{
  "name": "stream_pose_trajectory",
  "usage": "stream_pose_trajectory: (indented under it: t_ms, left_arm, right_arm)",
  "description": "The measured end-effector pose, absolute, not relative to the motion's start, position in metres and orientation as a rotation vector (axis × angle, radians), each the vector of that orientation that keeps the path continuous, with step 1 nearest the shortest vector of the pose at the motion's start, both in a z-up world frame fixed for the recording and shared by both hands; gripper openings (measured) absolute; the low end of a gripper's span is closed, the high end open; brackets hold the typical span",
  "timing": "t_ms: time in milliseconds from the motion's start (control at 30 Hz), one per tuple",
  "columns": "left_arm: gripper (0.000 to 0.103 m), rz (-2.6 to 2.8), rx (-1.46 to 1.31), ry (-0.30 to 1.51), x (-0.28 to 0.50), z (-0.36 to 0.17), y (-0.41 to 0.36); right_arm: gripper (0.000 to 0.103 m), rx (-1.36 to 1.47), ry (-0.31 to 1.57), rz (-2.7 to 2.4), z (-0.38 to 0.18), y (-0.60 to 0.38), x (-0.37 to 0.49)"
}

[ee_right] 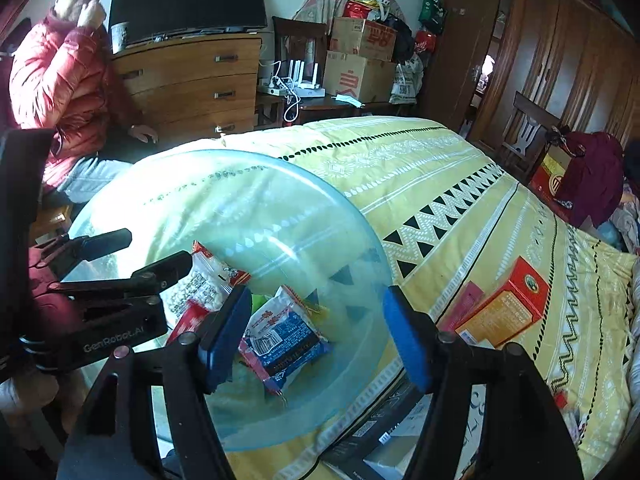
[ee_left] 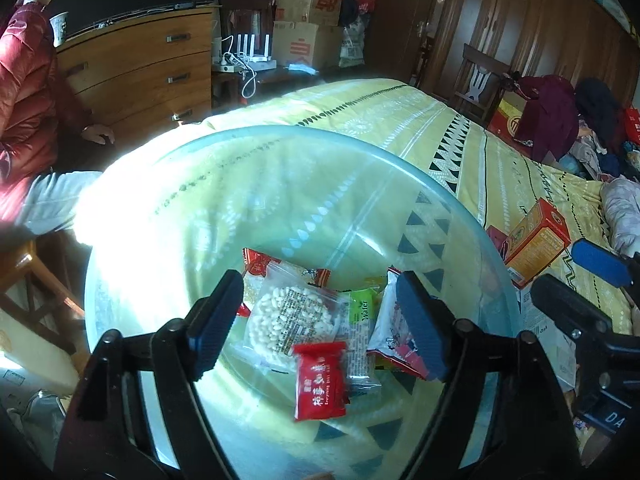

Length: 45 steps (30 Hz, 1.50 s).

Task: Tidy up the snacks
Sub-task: 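Carry both packs over the glass bowl and open both tools to drop them, then move both open tools back above the snack pile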

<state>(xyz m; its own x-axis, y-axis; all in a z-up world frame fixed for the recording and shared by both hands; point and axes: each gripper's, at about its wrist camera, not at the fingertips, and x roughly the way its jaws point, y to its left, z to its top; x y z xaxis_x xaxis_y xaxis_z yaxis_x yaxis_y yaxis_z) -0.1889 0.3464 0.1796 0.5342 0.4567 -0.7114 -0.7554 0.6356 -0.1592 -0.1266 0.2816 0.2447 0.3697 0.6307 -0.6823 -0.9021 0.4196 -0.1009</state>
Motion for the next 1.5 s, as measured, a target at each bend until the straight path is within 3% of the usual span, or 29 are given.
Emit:
stream_pose_trajectory:
  t_ms: [133,233,533,800,1233,1500]
  left_arm:
    - [0.081,0.721,-0.401,0.627,-0.177,0.213,0.311]
    - [0.103,0.623,-0.325,0.595,-0.154,0.244,0.261]
    - [0.103,0.220,-0.110,0.488,-0.103,0.314,0.075]
    - [0.103,0.042,-0.044,0.463,-0.095,0.333,-0.010]
    - [0.103,0.042,-0.027,0.478,-0.086,0.332,-0.040]
    - [0.103,-0.127,-0.220,0.549,-0.084,0.323,-0.021]
  right_arm:
    - [0.073,-0.384,0.606,0.979,0.265,0.220,-0.117]
    - [0.081,-0.285,0.601,0.889,0.280,0.150,-0.109]
    - [0.090,-0.145,0.600,0.511,0.297,-0.075,-0.109]
    - [0.090,-0.090,0.654,0.306,0.284,-0.205,-0.133]
    - [0.090,-0.078,0.674,0.299,0.280,-0.219,-0.146]
    - [0.090,-0.082,0.692,0.321,0.271,-0.207,-0.146]
